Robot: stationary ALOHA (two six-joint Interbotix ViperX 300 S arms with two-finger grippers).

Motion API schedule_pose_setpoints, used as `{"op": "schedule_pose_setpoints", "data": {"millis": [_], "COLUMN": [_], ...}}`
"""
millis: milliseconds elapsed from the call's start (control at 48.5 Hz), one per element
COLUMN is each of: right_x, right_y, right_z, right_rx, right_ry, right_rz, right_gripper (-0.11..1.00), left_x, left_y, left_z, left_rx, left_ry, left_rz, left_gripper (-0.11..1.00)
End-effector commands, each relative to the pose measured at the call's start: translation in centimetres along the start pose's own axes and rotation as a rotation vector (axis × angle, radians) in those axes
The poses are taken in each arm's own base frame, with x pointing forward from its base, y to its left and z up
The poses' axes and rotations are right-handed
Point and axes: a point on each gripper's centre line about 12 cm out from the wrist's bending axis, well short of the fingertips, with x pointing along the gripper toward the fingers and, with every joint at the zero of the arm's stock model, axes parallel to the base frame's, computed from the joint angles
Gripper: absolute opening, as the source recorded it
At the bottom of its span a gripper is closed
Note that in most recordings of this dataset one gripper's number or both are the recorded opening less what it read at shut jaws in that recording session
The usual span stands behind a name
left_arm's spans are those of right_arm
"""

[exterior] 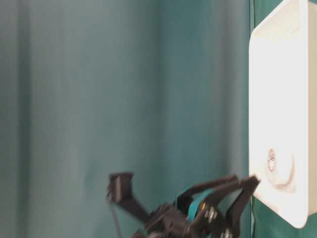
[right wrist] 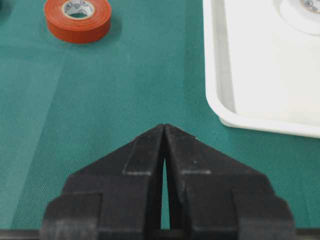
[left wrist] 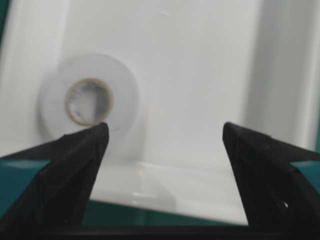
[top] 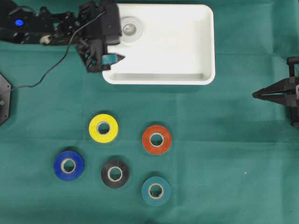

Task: Put the tape into the white case with the left arm.
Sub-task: 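Open the left gripper to release the roll and withdraw left, then move the left gripper toward the black tape roll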

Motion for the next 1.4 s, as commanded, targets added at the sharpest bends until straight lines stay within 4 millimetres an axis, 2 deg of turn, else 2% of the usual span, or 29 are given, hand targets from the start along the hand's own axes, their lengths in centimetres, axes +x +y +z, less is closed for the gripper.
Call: {"op": "schedule_pose_setpoints", "data": {"millis": [0,268,680,1092,1380], "right_x": [0.1,0.0,0.0,0.0,0.0], "right_y": [0.0,0.0,0.0,0.0,0.0], "right_z": [0.5,0.4,0.5,0.4,0.4], "right_rx": [0.000,0.000,0.000,0.000,0.000], "right_ry": [-0.015,-0.014,-0.017,-0.015,-0.015], "right_rz": [0.000,0.000,0.000,0.000,0.000], "right_gripper": [-0.09,-0.09,-0.09,-0.09,-0.09], "left_x": [-2.0,-5.0,-8.0,-10.1,-10.0], "left_y": [-1.0,-4.2,-8.2,-9.0,-9.0], "left_z": [0.9,0.0,-2.1,-5.2,-5.4], "left_rx": [0.017,0.038,-0.028,-0.033,-0.031], "left_ry": [-0.060,-0.108,-0.136,-0.151,-0.146], "left_rz": [-0.010,-0.073,-0.184,-0.213,-0.213], "left_gripper": [0.97,0.97,0.97,0.96,0.96]}}
